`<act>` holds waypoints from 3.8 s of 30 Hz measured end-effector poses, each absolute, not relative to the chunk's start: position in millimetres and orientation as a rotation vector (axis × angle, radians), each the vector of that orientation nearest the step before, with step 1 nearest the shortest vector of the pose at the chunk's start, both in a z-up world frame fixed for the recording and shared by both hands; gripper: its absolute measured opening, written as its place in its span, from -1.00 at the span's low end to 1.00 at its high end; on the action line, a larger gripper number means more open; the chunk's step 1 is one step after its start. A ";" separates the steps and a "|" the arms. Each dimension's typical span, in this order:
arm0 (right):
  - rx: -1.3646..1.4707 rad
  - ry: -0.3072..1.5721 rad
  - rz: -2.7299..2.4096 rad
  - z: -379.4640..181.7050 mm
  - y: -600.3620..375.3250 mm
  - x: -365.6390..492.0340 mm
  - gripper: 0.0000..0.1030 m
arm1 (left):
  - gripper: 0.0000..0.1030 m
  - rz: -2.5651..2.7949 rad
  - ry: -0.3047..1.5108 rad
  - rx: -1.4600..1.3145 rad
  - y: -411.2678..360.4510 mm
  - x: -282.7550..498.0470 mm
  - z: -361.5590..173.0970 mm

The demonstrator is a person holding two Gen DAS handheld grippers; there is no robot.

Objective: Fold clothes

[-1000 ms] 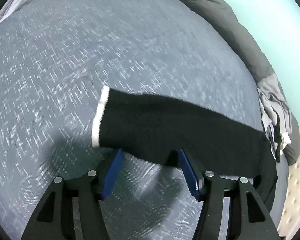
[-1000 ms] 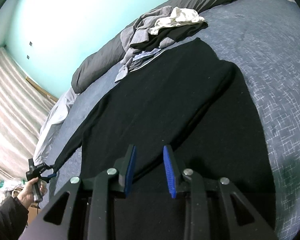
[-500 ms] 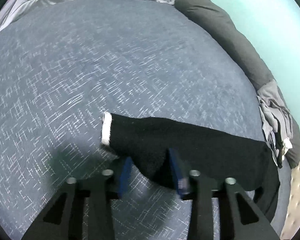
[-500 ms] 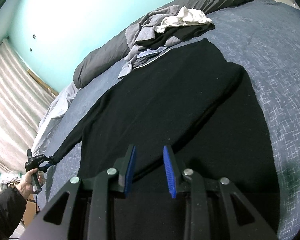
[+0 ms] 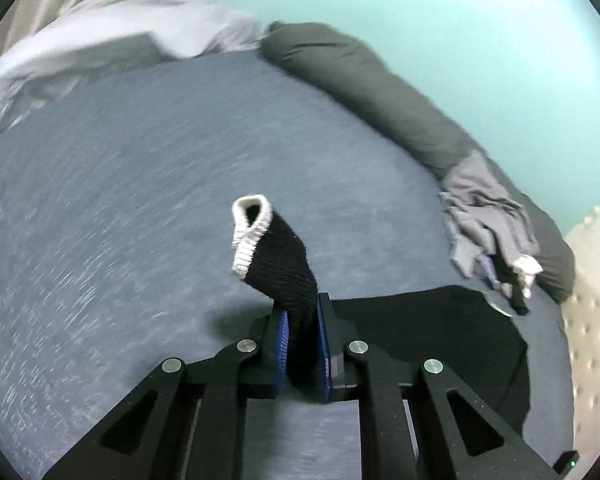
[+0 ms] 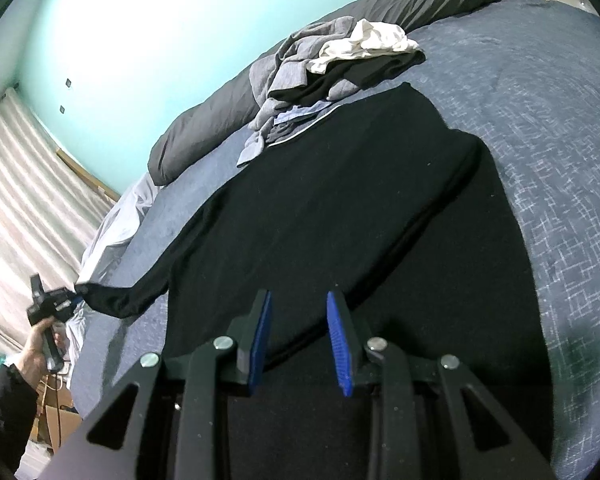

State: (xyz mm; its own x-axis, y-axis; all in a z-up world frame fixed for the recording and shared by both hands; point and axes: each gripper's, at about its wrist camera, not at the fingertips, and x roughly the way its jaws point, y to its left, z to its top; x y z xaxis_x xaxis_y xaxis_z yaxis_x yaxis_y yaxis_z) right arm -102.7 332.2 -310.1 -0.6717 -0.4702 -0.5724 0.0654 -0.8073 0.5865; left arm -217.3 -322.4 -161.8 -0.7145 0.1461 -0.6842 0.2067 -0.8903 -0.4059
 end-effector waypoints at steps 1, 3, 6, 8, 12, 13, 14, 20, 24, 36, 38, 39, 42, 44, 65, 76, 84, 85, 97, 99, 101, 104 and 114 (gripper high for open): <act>1.075 -0.784 -2.503 -310.3 333.9 -102.3 -0.45 | -0.75 -2.817 0.719 1.175 -310.3 -220.3 -153.4; 1.070 -0.808 -2.499 -310.9 338.0 -101.2 -0.45 | -0.76 -2.889 0.695 1.185 -281.5 -226.8 -136.2; 1.062 -0.842 -2.495 -311.2 344.5 -99.8 -0.45 | -0.82 -2.987 0.642 1.215 -232.1 -236.6 -114.3; 1.055 -0.863 -2.495 -311.2 349.1 -99.0 -0.45 | -0.82 -3.049 0.598 1.241 -194.5 -243.1 -100.5; 1.041 -0.905 -2.493 -311.1 358.3 -97.4 -0.45 | -0.84 -3.158 0.521 1.286 -124.5 -254.1 -80.6; 1.037 -0.915 -2.493 -311.1 360.6 -97.0 -0.45 | -0.84 -3.185 0.502 1.294 -106.2 -256.4 -76.7; 1.033 -0.926 -2.492 -311.1 362.9 -96.7 -0.45 | -0.84 -3.212 0.481 1.302 -87.7 -259.3 -73.0; 0.991 -1.001 -2.501 -305.7 382.5 -93.5 -0.45 | -0.84 -3.404 0.308 1.394 32.3 -246.7 -54.3; 0.980 -1.041 -2.500 -305.1 394.0 -91.1 -0.45 | -0.84 -3.509 0.112 1.495 112.3 -225.4 -67.8; 0.979 -1.123 -2.501 -306.5 417.7 -88.0 -0.44 | -0.81 -3.360 -0.507 1.998 224.5 -149.5 -217.4; 0.997 -1.145 -2.494 -310.0 420.1 -88.4 -0.41 | -0.80 -3.327 -0.509 2.024 223.4 -147.6 -231.0; 1.006 -1.152 -2.489 -311.8 420.5 -89.0 -0.39 | -0.65 -3.316 -0.502 2.030 221.0 -147.6 -233.9; 1.035 -1.167 -2.470 -316.6 420.1 -90.8 -0.35 | 0.00 -3.302 -0.453 2.033 208.5 -150.2 -235.5; 1.046 -1.168 -2.457 -318.1 419.2 -91.6 -0.33 | 0.03 -3.313 -0.417 2.023 196.6 -148.9 -231.0; 1.272 -1.122 -2.507 -340.2 424.2 -96.4 0.15 | 0.10 -2.953 -0.233 1.801 23.1 -205.8 -268.3; 1.250 -1.065 -2.569 -329.4 429.7 -89.0 0.08 | 0.10 -2.899 -0.185 1.795 -5.6 -218.1 -274.3; 1.379 -0.847 -2.556 -334.7 405.2 -95.1 -0.55 | 0.10 -2.880 -0.190 1.785 -8.1 -229.8 -276.9; 1.391 -0.839 -2.559 -336.5 404.8 -94.9 -0.72 | 0.10 -2.875 -0.191 1.785 -9.0 -231.8 -277.6; 1.246 -0.945 -2.549 -320.3 414.1 -88.3 -0.93 | 0.10 -2.851 -0.218 1.723 -15.4 -261.6 -277.9; 1.230 -0.970 -2.543 -319.6 415.9 -88.0 -0.93 | 0.10 -2.854 -0.261 1.727 -11.4 -266.0 -280.0; 1.230 -1.002 -2.530 -322.9 418.2 -88.5 -0.93 | 0.10 -2.863 -0.290 1.729 -7.2 -265.6 -281.3; 1.236 -1.039 -2.514 -327.1 420.8 -89.4 -0.93 | 0.10 -2.874 -0.343 1.734 -0.4 -261.8 -285.7; 1.241 -1.041 -2.514 -329.3 420.5 -89.0 -0.93 | -0.20 -2.926 -0.460 1.708 13.9 -274.9 -297.7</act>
